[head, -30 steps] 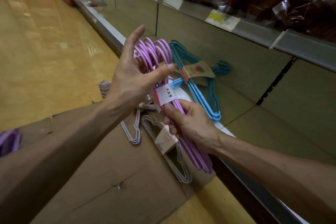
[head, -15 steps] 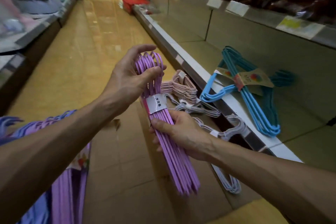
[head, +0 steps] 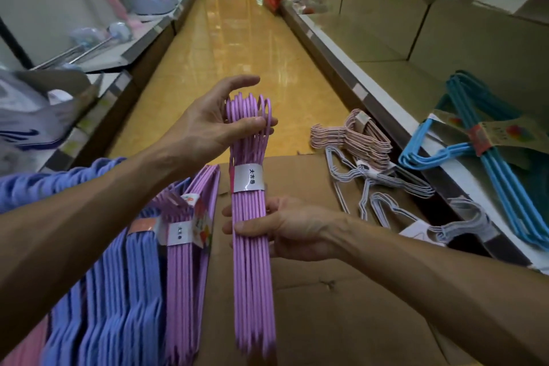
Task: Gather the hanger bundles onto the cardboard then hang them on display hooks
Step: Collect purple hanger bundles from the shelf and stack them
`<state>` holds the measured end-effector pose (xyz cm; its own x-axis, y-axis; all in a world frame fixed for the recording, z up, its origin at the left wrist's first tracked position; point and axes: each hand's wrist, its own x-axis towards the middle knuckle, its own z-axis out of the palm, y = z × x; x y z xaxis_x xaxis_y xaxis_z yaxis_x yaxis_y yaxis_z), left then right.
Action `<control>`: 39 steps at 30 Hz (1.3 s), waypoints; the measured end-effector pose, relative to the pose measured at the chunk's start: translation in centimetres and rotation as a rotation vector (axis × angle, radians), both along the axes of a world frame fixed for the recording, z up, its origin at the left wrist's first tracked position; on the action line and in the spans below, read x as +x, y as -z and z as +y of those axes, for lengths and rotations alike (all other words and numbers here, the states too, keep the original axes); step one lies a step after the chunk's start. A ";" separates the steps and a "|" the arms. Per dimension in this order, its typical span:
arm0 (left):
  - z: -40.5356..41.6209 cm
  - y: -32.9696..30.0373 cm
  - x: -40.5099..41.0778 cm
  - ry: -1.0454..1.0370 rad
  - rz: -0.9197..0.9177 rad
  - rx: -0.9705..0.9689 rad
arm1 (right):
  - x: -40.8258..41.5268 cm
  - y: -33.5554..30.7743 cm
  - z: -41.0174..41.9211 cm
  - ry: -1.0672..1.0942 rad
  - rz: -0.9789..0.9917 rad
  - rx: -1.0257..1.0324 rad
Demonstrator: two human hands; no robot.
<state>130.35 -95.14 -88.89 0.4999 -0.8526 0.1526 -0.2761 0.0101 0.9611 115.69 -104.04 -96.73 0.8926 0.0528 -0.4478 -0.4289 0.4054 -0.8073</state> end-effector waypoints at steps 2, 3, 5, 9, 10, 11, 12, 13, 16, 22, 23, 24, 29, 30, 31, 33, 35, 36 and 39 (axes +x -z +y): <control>0.7 0.0 0.5 -0.022 -0.045 0.065 | 0.8 0.6 0.7 0.006 -0.006 -0.032; 1.1 0.0 0.7 -0.038 -0.078 0.101 | 1.2 0.9 0.9 0.010 -0.007 -0.051; 1.7 0.0 1.3 -0.094 -0.176 0.172 | 1.9 1.5 1.3 0.003 -0.005 -0.091; 2.8 0.6 2.4 -0.195 -0.266 0.290 | 3.2 2.4 1.7 -0.027 0.029 -0.157; 3.0 0.7 2.7 -0.203 -0.290 0.332 | 3.5 2.8 1.9 -0.032 0.034 -0.174; 3.2 0.8 2.9 -0.201 -0.333 0.392 | 3.8 3.2 2.2 -0.034 0.042 -0.192; 3.3 0.9 3.2 -0.195 -0.390 0.462 | 4.0 3.7 2.5 -0.030 0.050 -0.214; 3.5 1.1 3.4 -0.186 -0.451 0.532 | 4.2 4.3 2.8 -0.022 0.060 -0.235; 4.0 1.6 4.0 -0.157 -0.577 0.660 | 4.8 6.0 3.6 0.008 0.103 -0.298; 5.4 3.4 4.9 -0.130 -0.744 0.750 | 5.8 8.6 4.4 -0.009 0.159 -0.375; 5.5 3.8 5.1 -0.126 -0.738 0.755 | 6.0 9.0 4.6 -0.005 0.162 -0.373; 5.6 4.2 5.2 -0.123 -0.731 0.764 | 6.2 9.4 4.7 -0.002 0.164 -0.372; 6.1 5.6 6.0 -0.116 -0.753 0.808 | 7.0 11.1 5.6 -0.011 0.183 -0.375; 6.2 5.8 6.2 -0.105 -0.758 0.815 | 7.1 11.5 5.8 -0.012 0.185 -0.375; 6.4 6.1 6.4 -0.095 -0.762 0.820 | 7.1 11.8 6.0 -0.008 0.188 -0.370; 6.5 6.5 6.5 -0.091 -0.780 0.824 | 7.2 12.2 6.1 -0.001 0.192 -0.361; 6.5 6.9 6.5 -0.097 -0.820 0.829 | 7.4 12.3 6.1 -0.011 0.190 -0.365; 6.4 7.1 6.5 -0.097 -0.838 0.829 | 7.5 12.4 6.0 -0.017 0.188 -0.371; 6.3 7.2 6.8 -0.095 -0.852 0.826 | 7.8 12.4 5.8 -0.033 0.183 -0.385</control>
<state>137.11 -88.81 -96.13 0.5703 -0.8138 -0.1117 -0.7951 -0.5810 0.1739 123.53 -98.20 -109.09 0.7972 -0.1218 -0.5914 -0.5870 0.0727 -0.8063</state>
